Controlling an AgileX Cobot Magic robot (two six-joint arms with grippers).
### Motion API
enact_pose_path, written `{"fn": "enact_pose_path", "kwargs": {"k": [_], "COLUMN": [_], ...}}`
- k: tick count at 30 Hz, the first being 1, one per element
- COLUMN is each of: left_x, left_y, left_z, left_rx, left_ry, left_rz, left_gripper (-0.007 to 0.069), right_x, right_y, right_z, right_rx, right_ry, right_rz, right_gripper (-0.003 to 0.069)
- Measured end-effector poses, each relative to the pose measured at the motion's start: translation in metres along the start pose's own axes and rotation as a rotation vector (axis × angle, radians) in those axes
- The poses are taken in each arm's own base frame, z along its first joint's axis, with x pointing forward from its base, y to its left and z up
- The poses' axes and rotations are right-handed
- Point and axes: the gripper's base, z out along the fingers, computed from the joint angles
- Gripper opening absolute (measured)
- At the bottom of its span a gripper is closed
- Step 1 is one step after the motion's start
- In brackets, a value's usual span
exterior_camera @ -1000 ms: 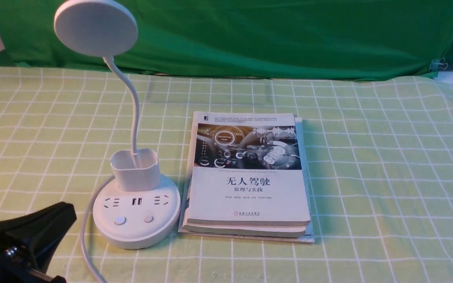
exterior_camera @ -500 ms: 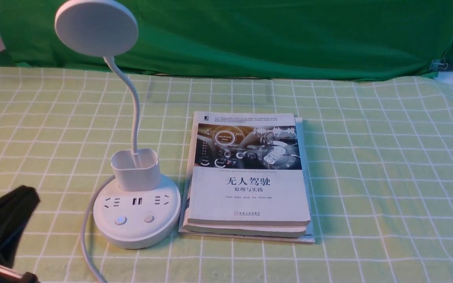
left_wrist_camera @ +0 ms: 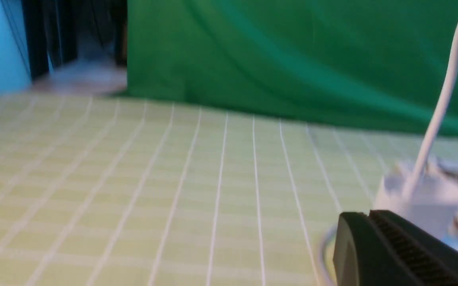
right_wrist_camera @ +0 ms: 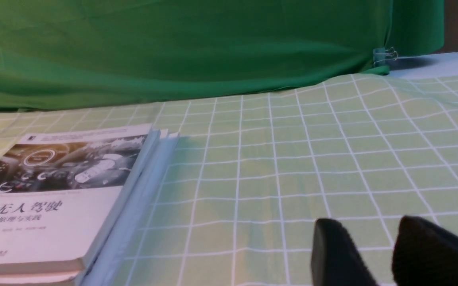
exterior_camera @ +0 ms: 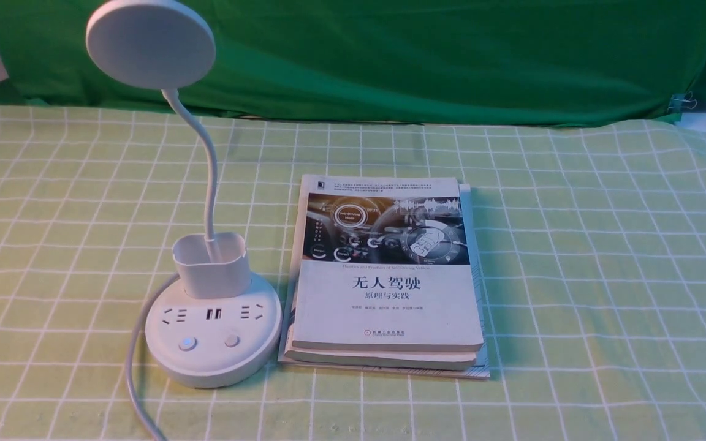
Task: Turn off the desk lamp on the green coffee tablecloth by hand.
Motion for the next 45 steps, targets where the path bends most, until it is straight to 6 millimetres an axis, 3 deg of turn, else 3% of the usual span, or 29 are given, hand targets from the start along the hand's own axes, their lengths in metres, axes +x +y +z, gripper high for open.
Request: {"fn": "enact_pose_path", "kwargs": {"k": [3,45], "left_x": [0.0066,0.0069], "left_y": [-0.0009,-0.0009], "left_z": [-0.0003,-0.0005], "left_rx": [0.009,0.01], "left_ry": [0.068,0.071], "left_rz": [-0.008,0.004], "left_gripper": [0.0001,0.0001], "right_x": [0.0001,0.0002], "right_y": [0.0,0.0], "right_z": [0.0,0.0], "right_rx": [0.0,0.0], "right_ry": [0.001,0.002], "right_rz": [-0.001,0.0], "right_gripper": [0.0238,0.0238]}}
